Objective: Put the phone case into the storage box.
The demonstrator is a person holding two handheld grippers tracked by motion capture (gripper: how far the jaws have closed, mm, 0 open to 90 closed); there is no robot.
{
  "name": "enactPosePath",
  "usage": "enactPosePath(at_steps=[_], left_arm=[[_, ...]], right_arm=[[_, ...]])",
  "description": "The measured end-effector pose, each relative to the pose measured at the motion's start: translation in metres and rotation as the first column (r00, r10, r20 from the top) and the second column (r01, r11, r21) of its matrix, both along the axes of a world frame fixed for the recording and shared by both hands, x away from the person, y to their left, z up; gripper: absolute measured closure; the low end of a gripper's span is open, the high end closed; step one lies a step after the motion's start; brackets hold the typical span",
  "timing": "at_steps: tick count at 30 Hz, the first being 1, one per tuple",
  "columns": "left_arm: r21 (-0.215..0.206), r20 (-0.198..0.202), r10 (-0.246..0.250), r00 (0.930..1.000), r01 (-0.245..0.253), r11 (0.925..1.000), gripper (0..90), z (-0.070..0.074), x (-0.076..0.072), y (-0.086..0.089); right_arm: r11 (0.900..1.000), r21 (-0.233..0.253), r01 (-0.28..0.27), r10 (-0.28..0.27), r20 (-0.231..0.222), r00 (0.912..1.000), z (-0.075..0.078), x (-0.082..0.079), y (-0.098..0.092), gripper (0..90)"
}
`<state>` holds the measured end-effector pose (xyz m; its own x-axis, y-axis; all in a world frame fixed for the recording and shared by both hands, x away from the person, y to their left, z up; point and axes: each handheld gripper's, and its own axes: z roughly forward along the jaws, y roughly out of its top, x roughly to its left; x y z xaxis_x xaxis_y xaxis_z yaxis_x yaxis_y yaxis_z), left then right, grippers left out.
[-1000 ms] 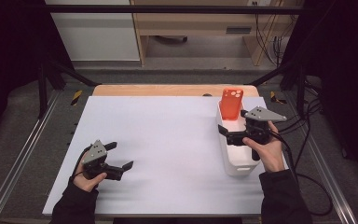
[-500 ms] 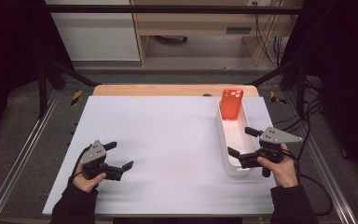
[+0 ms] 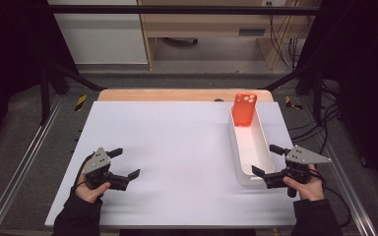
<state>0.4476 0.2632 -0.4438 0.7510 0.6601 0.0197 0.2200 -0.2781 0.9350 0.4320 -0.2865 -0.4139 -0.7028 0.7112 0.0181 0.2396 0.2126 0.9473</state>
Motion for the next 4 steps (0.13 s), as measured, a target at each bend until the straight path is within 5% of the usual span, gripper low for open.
enactPosePath(at_steps=[4], left_arm=[[0.001,0.002,-0.003,1.0,0.003,1.0,0.0,0.0001,0.0,-0.0002]], right_arm=[[1.0,-0.004,-0.008,0.008,0.0,1.0,-0.004,-0.0033,-0.0046,0.4]])
